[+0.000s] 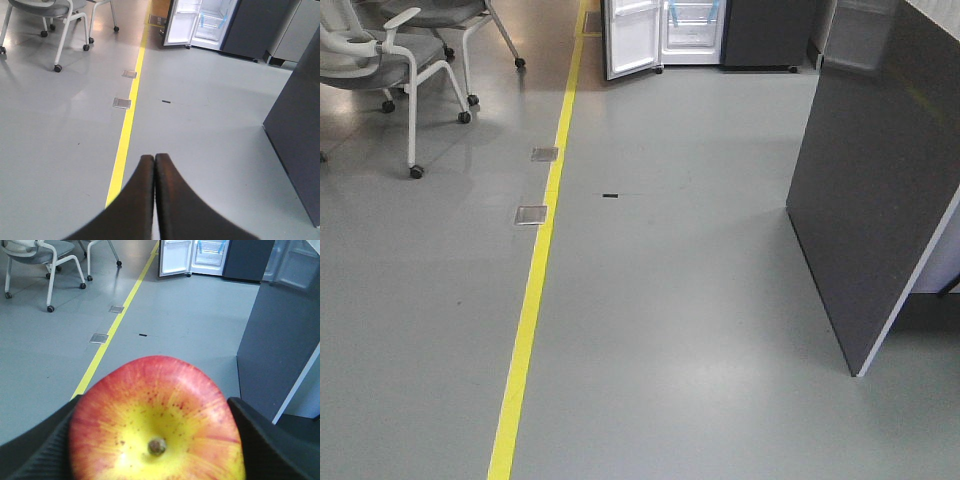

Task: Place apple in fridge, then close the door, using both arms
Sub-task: 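Drive the base toward the open refrigerator carrying the apple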

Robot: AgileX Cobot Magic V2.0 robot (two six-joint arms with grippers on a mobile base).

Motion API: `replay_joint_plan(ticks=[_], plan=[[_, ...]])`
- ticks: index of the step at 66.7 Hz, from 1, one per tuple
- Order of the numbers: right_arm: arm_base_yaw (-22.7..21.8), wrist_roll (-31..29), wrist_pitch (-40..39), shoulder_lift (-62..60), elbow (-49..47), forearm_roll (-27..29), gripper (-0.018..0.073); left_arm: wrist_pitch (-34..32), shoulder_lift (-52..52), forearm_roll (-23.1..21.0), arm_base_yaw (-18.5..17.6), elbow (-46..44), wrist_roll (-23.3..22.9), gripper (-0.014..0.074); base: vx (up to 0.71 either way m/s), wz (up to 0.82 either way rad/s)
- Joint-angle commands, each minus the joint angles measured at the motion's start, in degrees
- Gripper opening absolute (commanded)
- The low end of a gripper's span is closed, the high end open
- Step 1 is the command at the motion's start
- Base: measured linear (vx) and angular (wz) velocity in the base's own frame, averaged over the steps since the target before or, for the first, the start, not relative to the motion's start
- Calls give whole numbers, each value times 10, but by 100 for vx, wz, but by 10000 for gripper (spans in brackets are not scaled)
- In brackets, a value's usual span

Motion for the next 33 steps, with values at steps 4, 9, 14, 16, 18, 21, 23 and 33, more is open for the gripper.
replay_joint_plan(ticks=[4, 9, 14, 16, 18, 21, 23, 33], plan=[[1, 1, -51, 4, -13, 6, 173, -44, -9, 0, -1, 10, 0, -6, 5, 1], [1, 1, -51, 4, -13, 6, 173, -44, -9, 0, -1, 10, 0, -6, 5, 1], [1, 1, -51, 4, -13, 6, 173, -44, -9, 0, -1, 10, 0, -6, 6, 1], [1, 1, -51, 4, -13, 6, 173, -44, -9, 0, -1, 10, 0, -6, 6, 1], [1, 1, -51, 4, -13, 6, 173, -44, -9, 0, -1, 10, 0, -6, 6, 1], [1, 1, -51, 4, -13, 6, 173, -44, -9, 0, -1, 10, 0, -6, 6, 1], [1, 1, -51, 4, -13, 6, 173, -44, -9, 0, -1, 10, 0, -6, 7, 2], [1, 1, -51, 4, -13, 6, 173, -44, -9, 0, -1, 10, 0, -6, 7, 3]])
